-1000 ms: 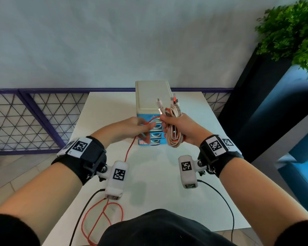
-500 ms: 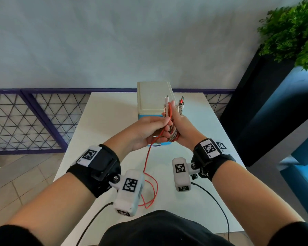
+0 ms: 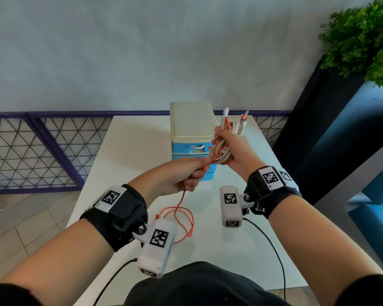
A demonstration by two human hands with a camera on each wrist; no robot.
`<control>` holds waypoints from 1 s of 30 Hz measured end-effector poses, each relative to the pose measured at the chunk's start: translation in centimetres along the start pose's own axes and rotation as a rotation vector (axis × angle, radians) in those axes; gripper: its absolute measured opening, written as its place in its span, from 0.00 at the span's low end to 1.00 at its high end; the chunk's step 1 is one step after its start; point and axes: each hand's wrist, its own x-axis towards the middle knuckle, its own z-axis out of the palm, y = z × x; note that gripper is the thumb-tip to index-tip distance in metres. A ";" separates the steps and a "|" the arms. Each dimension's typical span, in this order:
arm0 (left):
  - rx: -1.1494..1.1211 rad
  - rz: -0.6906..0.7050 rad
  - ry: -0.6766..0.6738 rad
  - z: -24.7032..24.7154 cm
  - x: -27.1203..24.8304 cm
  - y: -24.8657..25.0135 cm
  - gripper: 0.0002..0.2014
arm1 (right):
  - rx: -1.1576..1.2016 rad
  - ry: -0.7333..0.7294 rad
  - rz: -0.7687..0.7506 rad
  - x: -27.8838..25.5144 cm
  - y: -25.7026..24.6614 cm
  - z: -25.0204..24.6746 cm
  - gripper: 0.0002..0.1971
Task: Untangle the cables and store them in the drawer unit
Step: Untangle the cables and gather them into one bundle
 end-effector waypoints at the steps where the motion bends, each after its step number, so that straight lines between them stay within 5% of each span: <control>1: 0.009 -0.066 -0.098 -0.7 -0.2 -0.9 0.17 | 0.073 0.021 -0.005 0.3 -0.5 -0.4 0.07; 4: 0.275 -0.165 -0.242 -2.6 -0.8 -3.3 0.17 | 0.143 0.004 0.025 0.4 -1.9 -1.7 0.06; 9: 0.892 0.023 0.202 -3.0 -0.3 -2.1 0.14 | -0.145 -0.146 0.125 -0.6 -2.1 -1.7 0.05; 14: 0.825 0.263 0.545 -2.9 1.5 -0.8 0.12 | -0.378 -0.269 0.211 -1.0 -1.2 -0.6 0.09; 18: 0.833 0.554 0.615 -2.1 1.8 0.3 0.05 | -0.460 -0.402 0.273 -2.0 -0.8 0.0 0.09; 21: 0.735 0.619 0.642 -2.3 1.9 -0.2 0.03 | -0.414 -0.426 0.309 -2.2 -0.8 0.1 0.06; 24: 0.771 0.541 0.619 -2.6 2.0 -0.2 0.10 | -0.507 -0.382 0.258 -1.9 -0.6 -0.3 0.07; 26: 0.856 0.352 0.552 -2.8 2.0 0.1 0.18 | -0.548 -0.330 0.211 -1.7 -0.3 -0.4 0.09; 30: 0.242 -0.020 0.331 -4.0 1.2 -0.7 0.22 | -0.532 -0.184 0.152 -1.0 0.4 -1.3 0.11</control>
